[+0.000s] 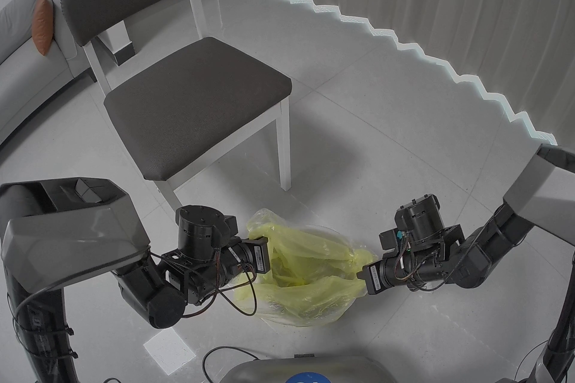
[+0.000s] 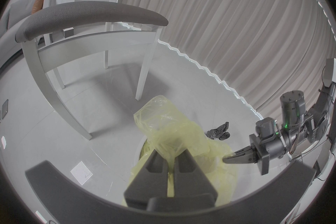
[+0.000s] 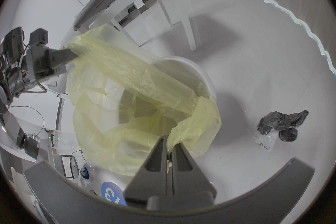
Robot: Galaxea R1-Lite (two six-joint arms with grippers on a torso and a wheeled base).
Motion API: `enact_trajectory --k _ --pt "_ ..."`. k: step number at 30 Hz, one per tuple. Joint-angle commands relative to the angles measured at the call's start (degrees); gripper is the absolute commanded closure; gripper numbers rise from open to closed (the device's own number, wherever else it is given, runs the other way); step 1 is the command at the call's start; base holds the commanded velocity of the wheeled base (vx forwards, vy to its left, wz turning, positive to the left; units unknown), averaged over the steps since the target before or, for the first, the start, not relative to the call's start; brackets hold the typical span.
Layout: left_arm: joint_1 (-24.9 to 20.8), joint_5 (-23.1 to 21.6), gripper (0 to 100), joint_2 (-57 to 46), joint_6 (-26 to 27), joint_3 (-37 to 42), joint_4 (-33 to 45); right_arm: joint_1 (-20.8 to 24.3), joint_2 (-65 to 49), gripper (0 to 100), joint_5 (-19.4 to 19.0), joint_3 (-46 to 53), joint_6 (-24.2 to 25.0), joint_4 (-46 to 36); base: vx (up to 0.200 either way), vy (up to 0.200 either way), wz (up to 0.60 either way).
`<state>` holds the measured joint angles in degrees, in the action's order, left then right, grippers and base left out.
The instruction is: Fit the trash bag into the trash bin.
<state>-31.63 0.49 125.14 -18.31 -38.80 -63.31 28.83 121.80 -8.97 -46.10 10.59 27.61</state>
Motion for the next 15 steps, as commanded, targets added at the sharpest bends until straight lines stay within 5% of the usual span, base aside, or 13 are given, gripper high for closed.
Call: enact_trajectory --k 1,15 --pt "0.0 0.0 100 1.1 -0.2 0.4 -0.2 -0.2 -4.3 100 0.0 -0.1 -0.6 -1.0 0.0 0.0 0.0" --pt "-0.1 0.7 100 2.7 -0.1 0.3 -0.5 -1.8 4.5 100 0.0 2.7 -1.5 3.7 0.0 0.0 0.0"
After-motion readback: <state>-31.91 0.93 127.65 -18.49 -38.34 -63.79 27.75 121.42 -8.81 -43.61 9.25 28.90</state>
